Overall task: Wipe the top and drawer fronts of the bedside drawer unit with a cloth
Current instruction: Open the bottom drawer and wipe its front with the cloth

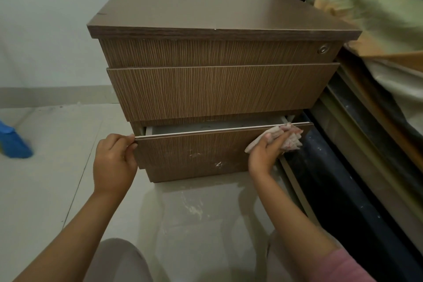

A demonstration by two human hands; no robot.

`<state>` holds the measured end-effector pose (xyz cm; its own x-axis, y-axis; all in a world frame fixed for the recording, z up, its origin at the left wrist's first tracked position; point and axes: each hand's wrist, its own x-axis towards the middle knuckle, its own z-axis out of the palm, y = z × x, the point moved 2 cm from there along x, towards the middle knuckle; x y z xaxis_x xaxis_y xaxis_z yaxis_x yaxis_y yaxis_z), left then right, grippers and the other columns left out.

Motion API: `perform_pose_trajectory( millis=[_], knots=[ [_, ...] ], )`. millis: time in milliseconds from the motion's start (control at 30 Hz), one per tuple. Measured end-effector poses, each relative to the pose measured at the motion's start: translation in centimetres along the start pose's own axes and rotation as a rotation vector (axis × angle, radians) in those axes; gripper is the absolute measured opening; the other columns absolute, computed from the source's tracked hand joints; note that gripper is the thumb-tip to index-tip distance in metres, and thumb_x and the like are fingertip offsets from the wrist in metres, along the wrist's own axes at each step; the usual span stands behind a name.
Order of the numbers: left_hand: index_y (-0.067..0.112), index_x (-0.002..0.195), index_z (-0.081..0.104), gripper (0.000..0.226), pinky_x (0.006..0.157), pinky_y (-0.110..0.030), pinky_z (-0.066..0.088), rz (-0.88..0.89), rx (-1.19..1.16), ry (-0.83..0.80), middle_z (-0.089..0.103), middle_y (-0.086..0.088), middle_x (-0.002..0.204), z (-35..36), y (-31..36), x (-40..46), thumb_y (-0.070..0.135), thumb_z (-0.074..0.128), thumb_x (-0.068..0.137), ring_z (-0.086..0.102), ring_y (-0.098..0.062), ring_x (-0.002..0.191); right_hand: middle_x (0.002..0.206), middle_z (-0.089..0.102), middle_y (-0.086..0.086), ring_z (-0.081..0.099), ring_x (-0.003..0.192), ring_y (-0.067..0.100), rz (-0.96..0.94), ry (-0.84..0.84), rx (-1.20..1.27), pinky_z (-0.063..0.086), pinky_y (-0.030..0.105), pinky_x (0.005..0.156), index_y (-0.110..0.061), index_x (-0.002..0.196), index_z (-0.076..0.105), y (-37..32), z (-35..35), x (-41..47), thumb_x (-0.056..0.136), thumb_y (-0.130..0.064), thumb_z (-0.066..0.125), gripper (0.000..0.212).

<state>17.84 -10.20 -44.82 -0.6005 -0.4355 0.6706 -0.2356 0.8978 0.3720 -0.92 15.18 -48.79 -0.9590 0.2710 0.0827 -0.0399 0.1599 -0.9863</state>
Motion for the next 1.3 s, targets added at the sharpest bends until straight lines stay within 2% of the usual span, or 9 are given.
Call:
perform_pose_trajectory(
  millis=[100,233,333,467,633,867,1000,1167,1300],
  knots=[
    [-0.006,0.095,0.069,0.015,0.069,-0.031,0.039,-0.007,0.0,-0.002,0.064,-0.02,0.086,-0.1,0.1,-0.1,-0.006,0.065,0.081,0.056,-0.036,0.078,0.156,-0.018,0.008,-0.004,0.145,0.03,-0.093,-0.007,-0.037,0.015,0.052,0.115,-0.045,0.144,-0.009,-0.5,0.6,-0.4,0.099,-0.038,0.03,0.06],
    [-0.005,0.096,0.069,0.015,0.07,-0.03,0.039,-0.007,-0.002,-0.004,0.064,-0.019,0.086,0.0,0.0,0.0,-0.006,0.065,0.081,0.057,-0.035,0.078,0.156,-0.018,0.011,-0.009,0.144,0.031,-0.049,0.021,-0.061,0.012,0.049,0.114,-0.045,0.143,-0.008,-0.5,0.4,0.1,0.1,-0.037,0.028,0.057],
    [-0.005,0.096,0.069,0.015,0.072,-0.029,0.038,-0.007,-0.007,-0.005,0.064,-0.019,0.086,0.0,-0.1,0.0,-0.005,0.064,0.082,0.057,-0.035,0.078,0.156,-0.016,0.01,-0.011,0.144,0.032,-0.073,0.035,-0.066,0.012,0.057,0.114,-0.054,0.139,-0.009,-0.1,-0.4,1.1,0.099,-0.042,0.028,0.056],
    [-0.005,0.095,0.069,0.014,0.072,-0.028,0.037,0.0,-0.007,0.005,0.063,-0.019,0.085,0.0,-0.1,0.0,-0.006,0.065,0.081,0.057,-0.035,0.077,0.156,-0.014,0.013,-0.008,0.144,0.03,-0.023,0.082,-0.043,0.008,0.049,0.115,-0.039,0.147,-0.005,-0.4,-1.2,2.5,0.101,-0.036,0.027,0.056],
    [-0.005,0.094,0.069,0.014,0.072,-0.027,0.036,0.001,-0.005,0.008,0.063,-0.018,0.084,0.0,-0.1,0.0,-0.006,0.065,0.081,0.057,-0.035,0.077,0.157,-0.005,0.013,0.015,0.142,0.032,0.185,0.131,0.061,0.024,0.046,0.109,-0.036,0.147,-0.008,-0.2,-1.5,2.9,0.101,-0.038,0.024,0.056],
    [-0.005,0.095,0.069,0.014,0.071,-0.029,0.038,-0.002,0.0,0.001,0.063,-0.018,0.085,0.0,0.0,0.0,-0.006,0.065,0.082,0.057,-0.035,0.078,0.157,-0.007,0.014,0.01,0.143,0.031,0.258,0.126,0.065,0.019,0.043,0.112,-0.027,0.148,-0.009,0.8,-0.9,1.7,0.103,-0.032,0.023,0.056],
    [-0.004,0.097,0.069,0.015,0.071,-0.026,0.037,-0.002,-0.001,-0.001,0.063,-0.017,0.085,0.1,-0.2,0.0,-0.005,0.065,0.082,0.056,-0.034,0.078,0.157,-0.008,0.013,0.013,0.142,0.033,0.14,0.137,0.041,0.024,0.054,0.112,-0.038,0.146,-0.01,-0.1,-0.7,2.0,0.1,-0.04,0.025,0.058],
    [-0.003,0.095,0.069,0.015,0.071,-0.023,0.034,-0.008,-0.011,0.017,0.063,-0.017,0.085,0.1,-0.2,-0.1,-0.006,0.065,0.082,0.056,-0.033,0.077,0.153,-0.023,0.017,-0.004,0.144,0.031,-0.122,0.034,-0.04,0.012,0.034,0.108,-0.029,0.148,-0.008,-1.4,0.7,-0.6,0.101,-0.033,0.026,0.058],
    [-0.003,0.096,0.069,0.015,0.071,-0.025,0.036,-0.003,-0.012,0.005,0.064,-0.017,0.086,0.2,-0.3,-0.1,-0.004,0.065,0.082,0.057,-0.033,0.078,0.152,-0.025,0.018,-0.012,0.144,0.029,-0.193,-0.125,-0.073,0.009,0.032,0.113,-0.038,0.144,-0.013,1.0,2.4,-3.2,0.097,-0.039,0.029,0.063]
  ],
)
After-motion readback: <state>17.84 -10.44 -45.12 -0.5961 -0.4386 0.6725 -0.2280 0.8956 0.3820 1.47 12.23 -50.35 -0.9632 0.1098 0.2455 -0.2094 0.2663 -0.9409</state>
